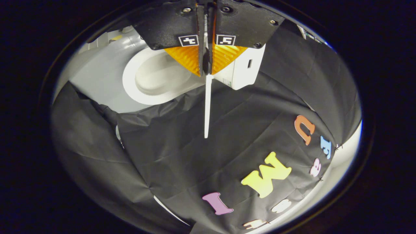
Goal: Open the toilet lid.
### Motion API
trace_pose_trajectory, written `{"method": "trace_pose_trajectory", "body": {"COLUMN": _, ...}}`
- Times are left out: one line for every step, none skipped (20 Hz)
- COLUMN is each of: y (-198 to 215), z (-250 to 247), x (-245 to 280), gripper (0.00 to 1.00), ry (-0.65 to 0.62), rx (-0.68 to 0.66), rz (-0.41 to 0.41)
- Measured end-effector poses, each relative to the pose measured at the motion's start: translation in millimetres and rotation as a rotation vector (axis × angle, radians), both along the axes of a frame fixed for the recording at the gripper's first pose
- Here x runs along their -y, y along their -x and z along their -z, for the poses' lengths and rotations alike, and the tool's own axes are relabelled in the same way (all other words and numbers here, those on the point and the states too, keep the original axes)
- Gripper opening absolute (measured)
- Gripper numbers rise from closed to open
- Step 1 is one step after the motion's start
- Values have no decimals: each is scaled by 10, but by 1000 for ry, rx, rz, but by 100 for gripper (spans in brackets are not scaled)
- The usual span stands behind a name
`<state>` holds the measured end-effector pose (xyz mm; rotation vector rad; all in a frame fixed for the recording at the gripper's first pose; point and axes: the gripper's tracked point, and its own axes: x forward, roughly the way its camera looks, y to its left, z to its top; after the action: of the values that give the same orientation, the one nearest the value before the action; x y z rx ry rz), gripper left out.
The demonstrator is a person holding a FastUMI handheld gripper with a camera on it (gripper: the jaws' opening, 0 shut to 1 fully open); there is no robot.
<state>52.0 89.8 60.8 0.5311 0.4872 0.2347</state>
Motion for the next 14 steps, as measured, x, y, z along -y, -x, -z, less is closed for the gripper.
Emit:
{"method": "trace_pose_trajectory", "body": {"y": -3, "z": -26, "x": -37, "gripper": 7, "ry": 8, "rx": 6, "rz": -3}}
{"method": "trace_pose_trajectory", "body": {"y": 7, "z": -40, "x": -88, "gripper": 7, "ry": 14, "rx": 13, "rz": -7}}
{"method": "trace_pose_trajectory", "body": {"y": 11, "z": -62, "x": -128, "gripper": 7, "ry": 18, "rx": 17, "rz": -12}}
{"method": "trace_pose_trajectory", "body": {"y": 20, "z": -83, "x": -178, "gripper": 7, "ry": 20, "rx": 21, "rz": -16}}
{"method": "trace_pose_trajectory", "body": {"y": 29, "z": -103, "x": -220, "gripper": 7, "ry": 28, "rx": 24, "rz": -22}}
{"method": "trace_pose_trajectory", "body": {"y": 37, "z": -124, "x": -249, "gripper": 7, "ry": 34, "rx": 28, "rz": -22}}
{"method": "trace_pose_trajectory", "body": {"y": 39, "z": -142, "x": -281, "gripper": 7, "ry": 40, "rx": 31, "rz": -21}}
{"method": "trace_pose_trajectory", "body": {"y": 39, "z": -158, "x": -326, "gripper": 7, "ry": 40, "rx": 34, "rz": -26}}
{"method": "trace_pose_trajectory", "body": {"y": 52, "z": -179, "x": -373, "gripper": 7, "ry": 37, "rx": 35, "rz": -31}}
{"method": "trace_pose_trajectory", "body": {"y": 60, "z": -199, "x": -422, "gripper": 7, "ry": 35, "rx": 36, "rz": -35}}
{"method": "trace_pose_trajectory", "body": {"y": 68, "z": -215, "x": -463, "gripper": 7, "ry": 38, "rx": 38, "rz": -35}}
{"method": "trace_pose_trajectory", "body": {"y": 77, "z": -219, "x": -501, "gripper": 7, "ry": 49, "rx": 41, "rz": -35}}
{"method": "trace_pose_trajectory", "body": {"y": 89, "z": -227, "x": -542, "gripper": 7, "ry": 59, "rx": 46, "rz": -40}}
{"method": "trace_pose_trajectory", "body": {"y": 89, "z": -248, "x": -601, "gripper": 7, "ry": 68, "rx": 53, "rz": -45}}
